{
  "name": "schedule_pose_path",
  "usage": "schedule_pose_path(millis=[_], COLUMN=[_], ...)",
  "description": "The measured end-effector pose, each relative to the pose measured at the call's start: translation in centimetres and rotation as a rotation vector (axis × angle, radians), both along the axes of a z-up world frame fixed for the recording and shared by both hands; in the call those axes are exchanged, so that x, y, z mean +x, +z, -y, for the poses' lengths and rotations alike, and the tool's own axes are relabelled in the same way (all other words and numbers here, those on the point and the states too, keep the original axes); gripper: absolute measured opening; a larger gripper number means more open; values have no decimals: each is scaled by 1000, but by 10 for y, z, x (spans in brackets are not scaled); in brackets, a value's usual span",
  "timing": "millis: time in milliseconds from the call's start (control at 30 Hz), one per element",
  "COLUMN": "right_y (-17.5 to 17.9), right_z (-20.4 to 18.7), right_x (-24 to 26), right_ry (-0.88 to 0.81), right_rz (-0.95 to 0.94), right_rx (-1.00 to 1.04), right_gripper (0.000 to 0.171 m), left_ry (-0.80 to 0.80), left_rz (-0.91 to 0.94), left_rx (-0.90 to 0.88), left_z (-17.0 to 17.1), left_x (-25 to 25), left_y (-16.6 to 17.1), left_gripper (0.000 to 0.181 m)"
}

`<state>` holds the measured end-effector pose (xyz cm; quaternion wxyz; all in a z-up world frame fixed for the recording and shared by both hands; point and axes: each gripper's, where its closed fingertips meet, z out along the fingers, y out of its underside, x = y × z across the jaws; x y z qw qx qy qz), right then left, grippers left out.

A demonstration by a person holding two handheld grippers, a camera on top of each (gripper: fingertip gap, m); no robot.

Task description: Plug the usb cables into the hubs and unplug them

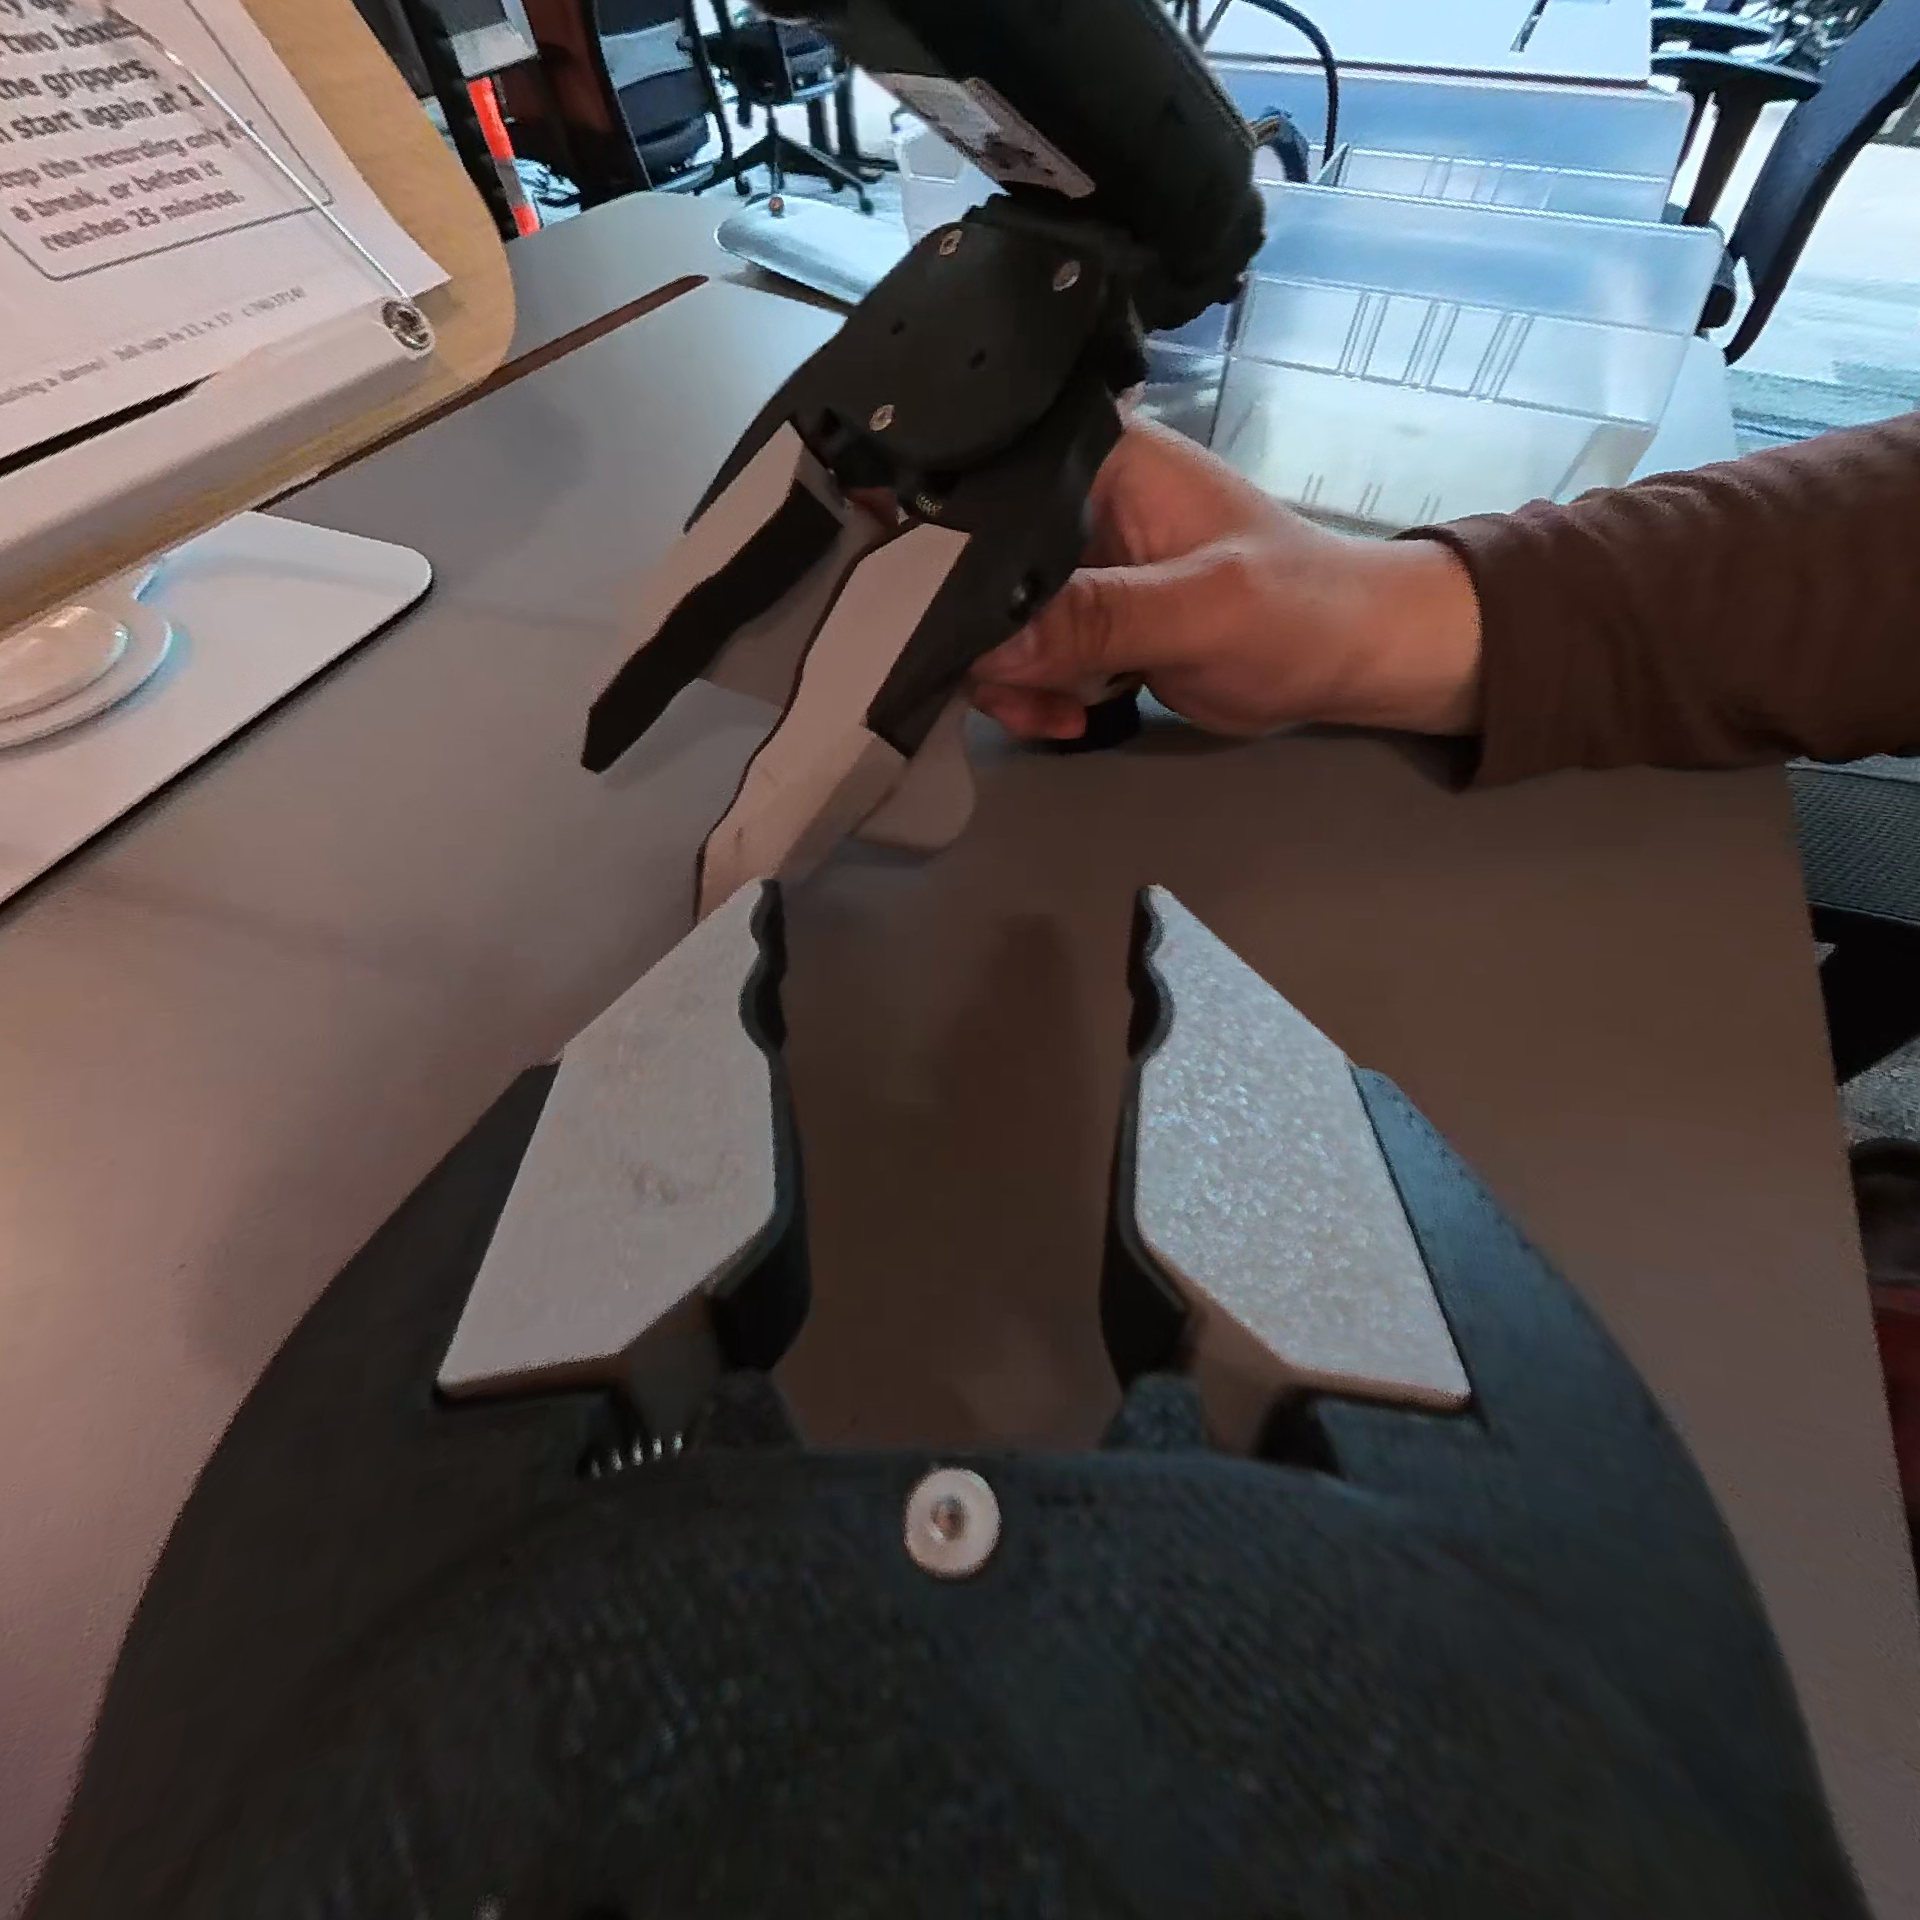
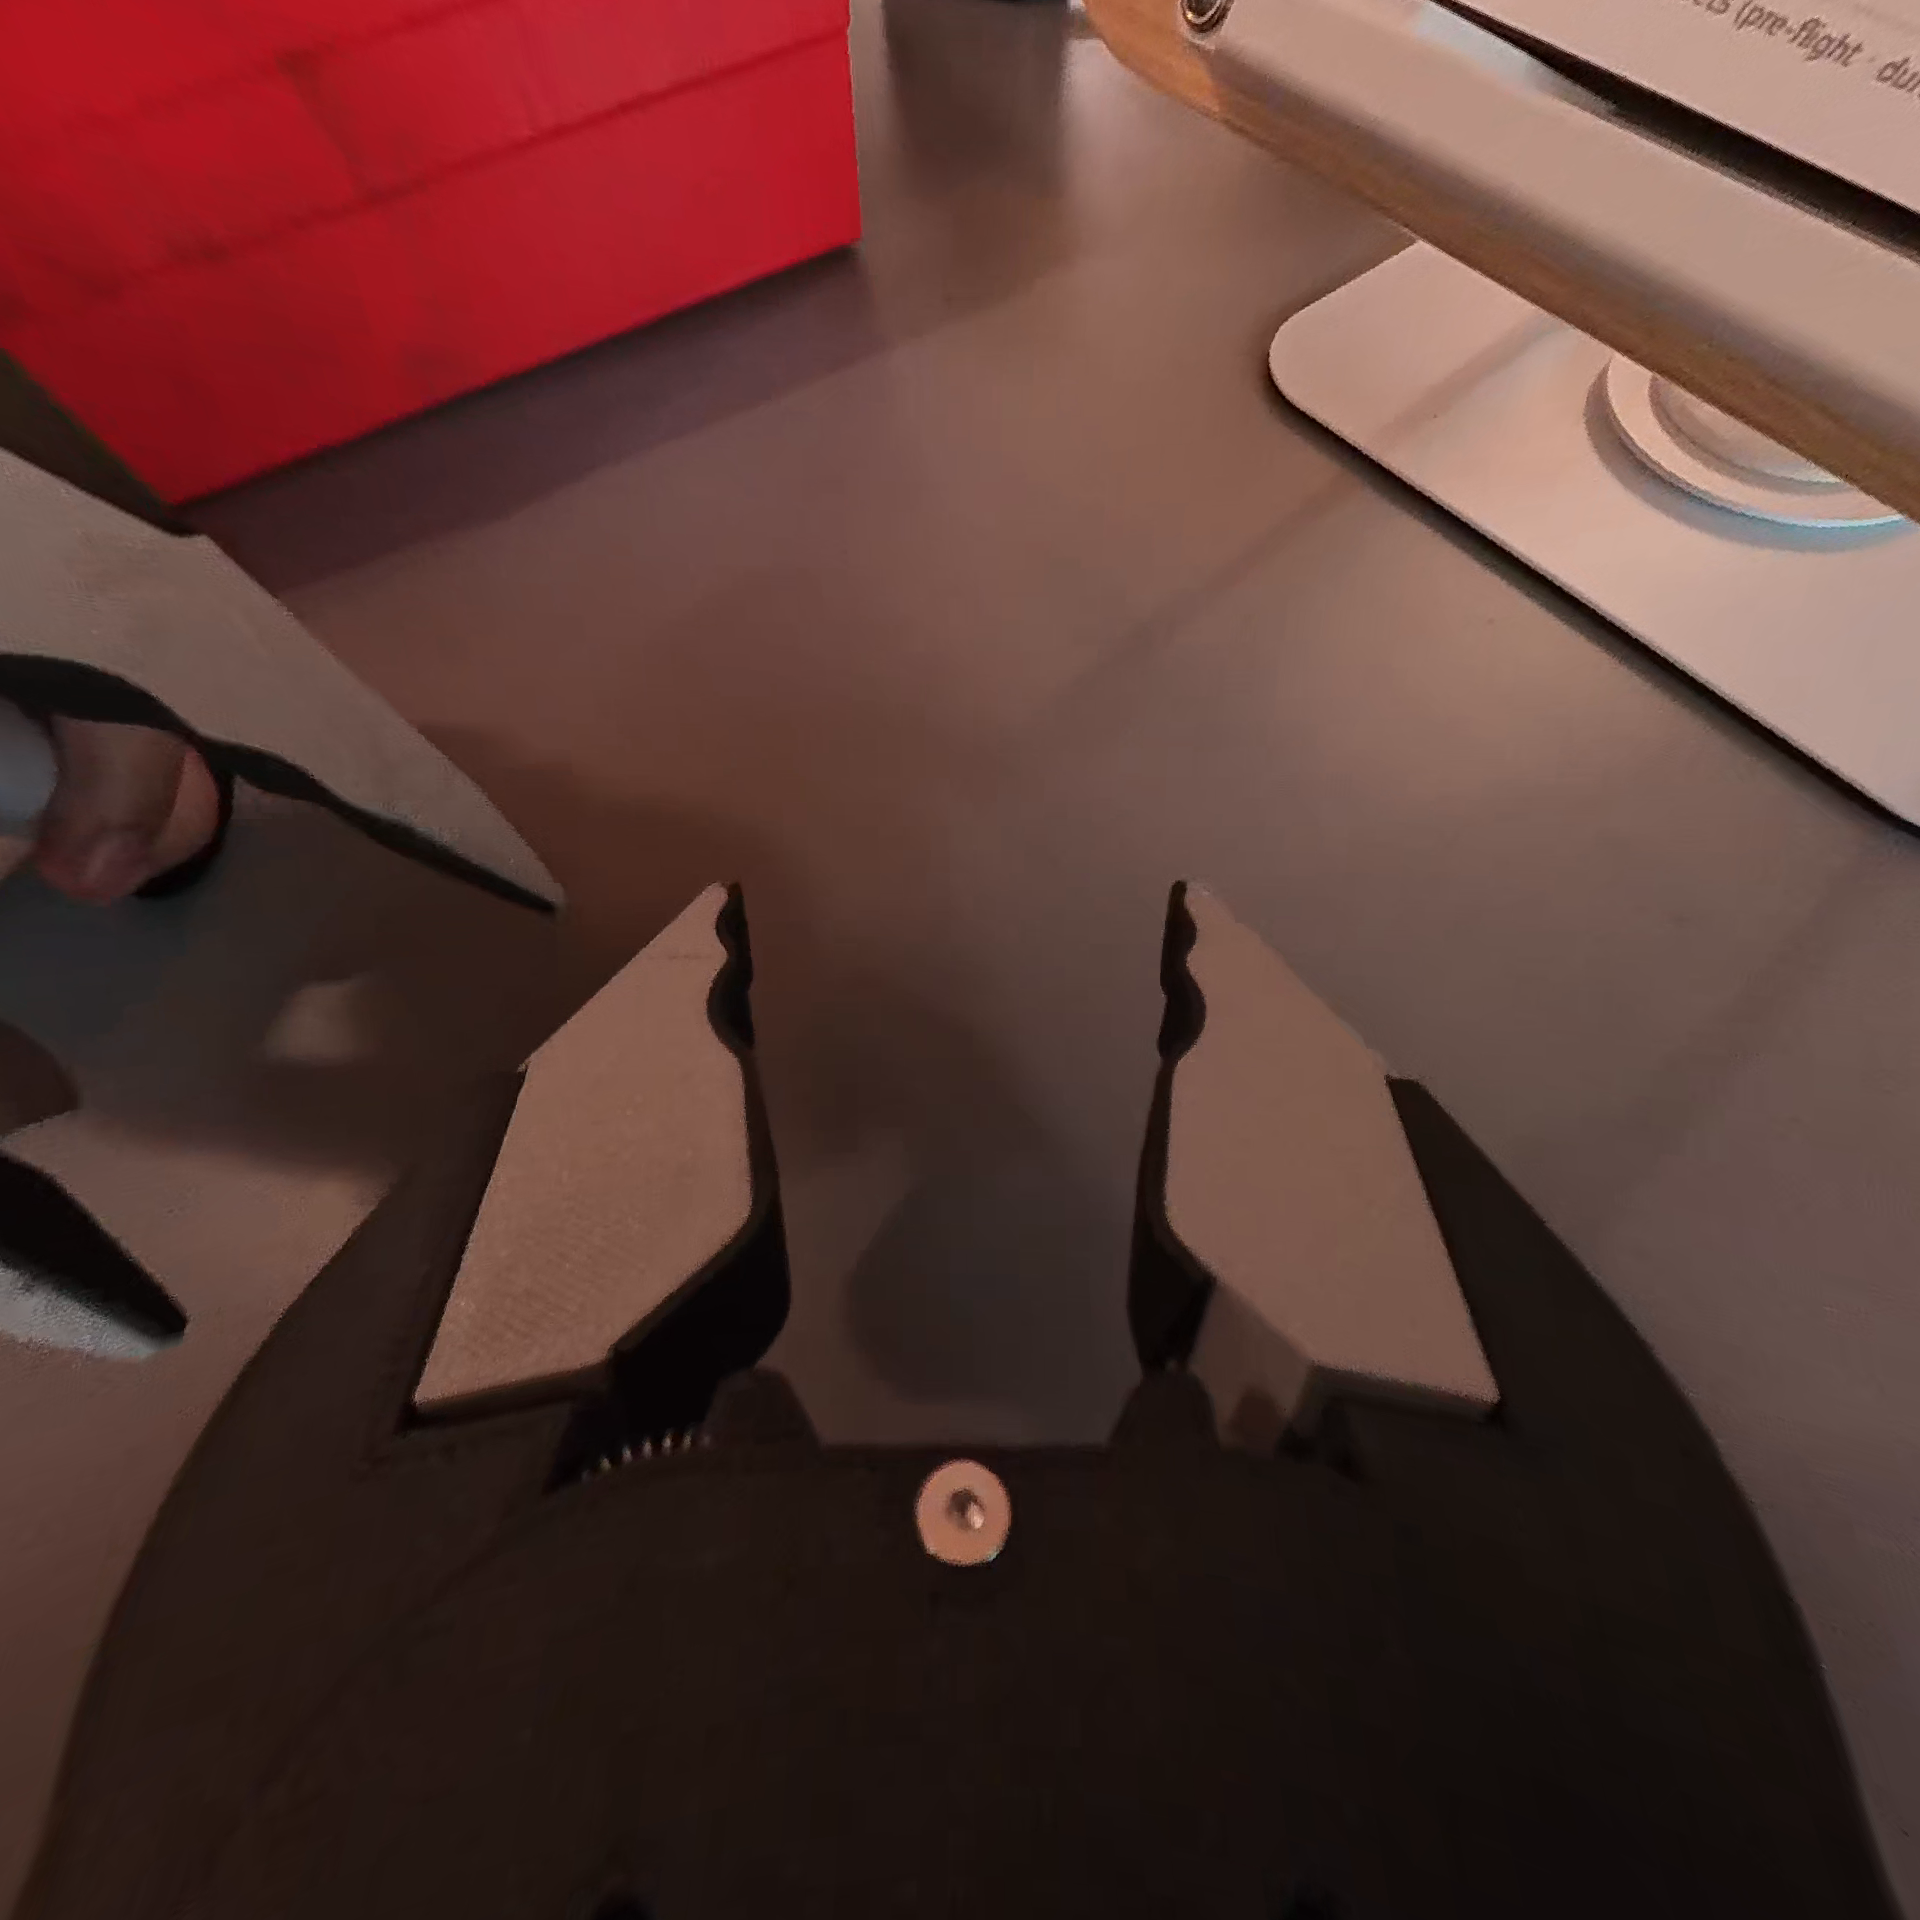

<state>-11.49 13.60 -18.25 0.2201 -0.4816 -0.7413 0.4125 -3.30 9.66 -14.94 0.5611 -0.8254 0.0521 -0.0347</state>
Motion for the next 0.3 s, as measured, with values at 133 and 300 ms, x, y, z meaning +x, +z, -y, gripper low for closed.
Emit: schedule_pose_path(millis=[133, 300], right_y=[-1, -8], right_z=[-5, -12], right_x=[6, 16], right_ry=[-6, -5], right_rz=[16, 72], right_rx=[-10, -32], right_gripper=[72, 58], left_ry=[51, 149], left_rz=[-10, -14], left_rx=[-7, -25], left_z=[4, 10], left_x=[-6, -17], left_y=[-1, -4], left_gripper=[62, 63])
